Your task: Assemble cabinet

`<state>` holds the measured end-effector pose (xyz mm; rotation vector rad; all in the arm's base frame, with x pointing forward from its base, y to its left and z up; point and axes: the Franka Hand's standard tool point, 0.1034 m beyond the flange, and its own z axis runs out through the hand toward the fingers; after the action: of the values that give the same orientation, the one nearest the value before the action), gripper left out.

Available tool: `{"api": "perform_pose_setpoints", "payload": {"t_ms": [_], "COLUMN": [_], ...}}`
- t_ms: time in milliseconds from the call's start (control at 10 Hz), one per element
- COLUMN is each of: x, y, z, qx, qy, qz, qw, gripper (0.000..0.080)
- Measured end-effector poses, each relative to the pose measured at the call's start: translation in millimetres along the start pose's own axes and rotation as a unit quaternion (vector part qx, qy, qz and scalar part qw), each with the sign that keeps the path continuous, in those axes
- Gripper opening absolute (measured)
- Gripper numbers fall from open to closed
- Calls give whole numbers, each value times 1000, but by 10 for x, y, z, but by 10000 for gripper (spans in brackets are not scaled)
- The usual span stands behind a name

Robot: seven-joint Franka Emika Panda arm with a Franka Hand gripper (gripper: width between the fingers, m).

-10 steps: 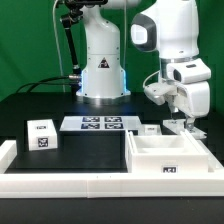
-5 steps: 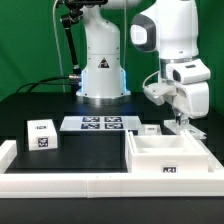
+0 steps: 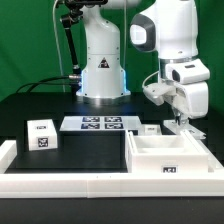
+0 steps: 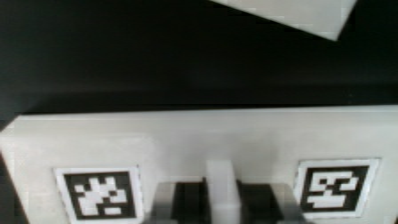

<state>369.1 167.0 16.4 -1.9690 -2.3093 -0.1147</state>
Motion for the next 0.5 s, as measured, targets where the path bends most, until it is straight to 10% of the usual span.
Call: {"api": "perform_pose_setpoints", "payload": {"t_ms": [500], "x": [-508], "y": [181], "z": [-439], "qx": [-23], "qy": [-31], "qz": [68], "qw": [997], "gripper": [68]}}
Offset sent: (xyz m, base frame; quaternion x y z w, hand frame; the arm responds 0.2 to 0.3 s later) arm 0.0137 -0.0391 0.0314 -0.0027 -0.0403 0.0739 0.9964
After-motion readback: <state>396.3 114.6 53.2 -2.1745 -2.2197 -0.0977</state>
